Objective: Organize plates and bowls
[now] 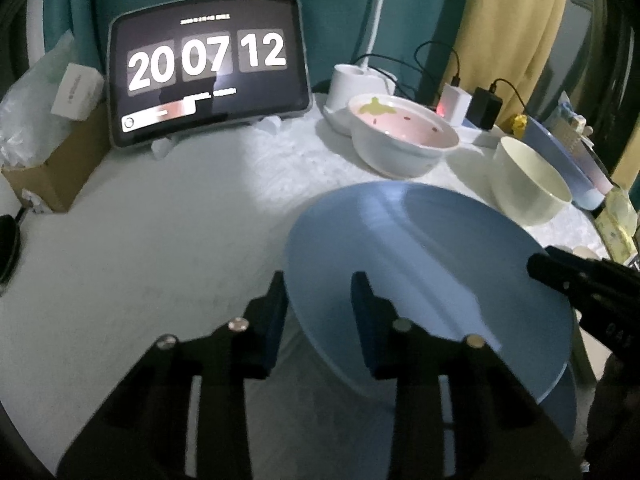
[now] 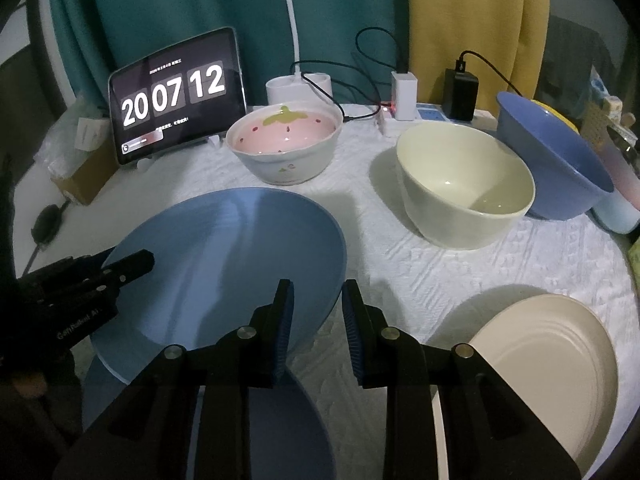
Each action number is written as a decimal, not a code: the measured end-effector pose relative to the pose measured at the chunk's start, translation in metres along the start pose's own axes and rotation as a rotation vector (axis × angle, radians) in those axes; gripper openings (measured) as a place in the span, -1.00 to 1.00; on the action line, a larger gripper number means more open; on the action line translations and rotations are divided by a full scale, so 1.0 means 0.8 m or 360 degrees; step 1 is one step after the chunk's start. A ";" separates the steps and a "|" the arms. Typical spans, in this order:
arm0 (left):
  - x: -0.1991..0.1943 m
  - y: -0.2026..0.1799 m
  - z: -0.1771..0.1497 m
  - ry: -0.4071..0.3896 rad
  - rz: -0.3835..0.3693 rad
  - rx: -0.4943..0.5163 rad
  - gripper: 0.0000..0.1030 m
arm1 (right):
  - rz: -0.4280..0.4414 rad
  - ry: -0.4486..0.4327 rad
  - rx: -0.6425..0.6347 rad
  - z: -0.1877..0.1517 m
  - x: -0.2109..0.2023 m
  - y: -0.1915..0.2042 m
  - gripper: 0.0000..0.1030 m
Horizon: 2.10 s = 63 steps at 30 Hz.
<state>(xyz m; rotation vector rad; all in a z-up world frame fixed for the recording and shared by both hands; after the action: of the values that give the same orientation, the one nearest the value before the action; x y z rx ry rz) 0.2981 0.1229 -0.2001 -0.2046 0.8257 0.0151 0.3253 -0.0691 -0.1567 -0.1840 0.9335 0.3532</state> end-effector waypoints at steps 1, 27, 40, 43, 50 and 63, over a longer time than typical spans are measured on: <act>-0.002 0.000 0.000 -0.0001 0.0000 -0.0002 -0.44 | -0.0002 -0.0001 0.0001 -0.001 -0.001 -0.001 -0.52; -0.051 -0.044 -0.009 -0.0083 -0.0091 0.0059 -0.44 | -0.0041 -0.0134 0.0061 -0.010 -0.064 -0.030 -0.52; -0.072 -0.084 -0.018 -0.0089 -0.0130 0.0123 -0.44 | -0.0068 -0.0181 0.0109 -0.026 -0.097 -0.059 -0.52; -0.074 -0.092 -0.022 -0.0086 -0.0133 0.0135 -0.44 | -0.0069 -0.0191 0.0122 -0.030 -0.103 -0.066 -0.52; -0.078 -0.113 -0.028 -0.0084 -0.0140 0.0182 -0.44 | -0.0077 -0.0210 0.0157 -0.040 -0.116 -0.083 -0.52; -0.081 -0.154 -0.037 -0.0070 -0.0147 0.0254 -0.43 | -0.0090 -0.0243 0.0220 -0.058 -0.136 -0.119 -0.52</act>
<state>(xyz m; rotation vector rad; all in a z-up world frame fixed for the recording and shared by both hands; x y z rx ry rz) 0.2438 0.0006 -0.1504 -0.0912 0.7688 -0.1324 0.2666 -0.1954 -0.0953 -0.0556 0.7972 0.2459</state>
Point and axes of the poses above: each gripper's, at about its wrist camera, not at the fingertips, and x roughly the way its jaws point, y to its left, z to its top, the point moved 6 cm from there along x, roughly the way its jaws point, and after that the axes turned 5 degrees about -z, right-handed, at the moved point
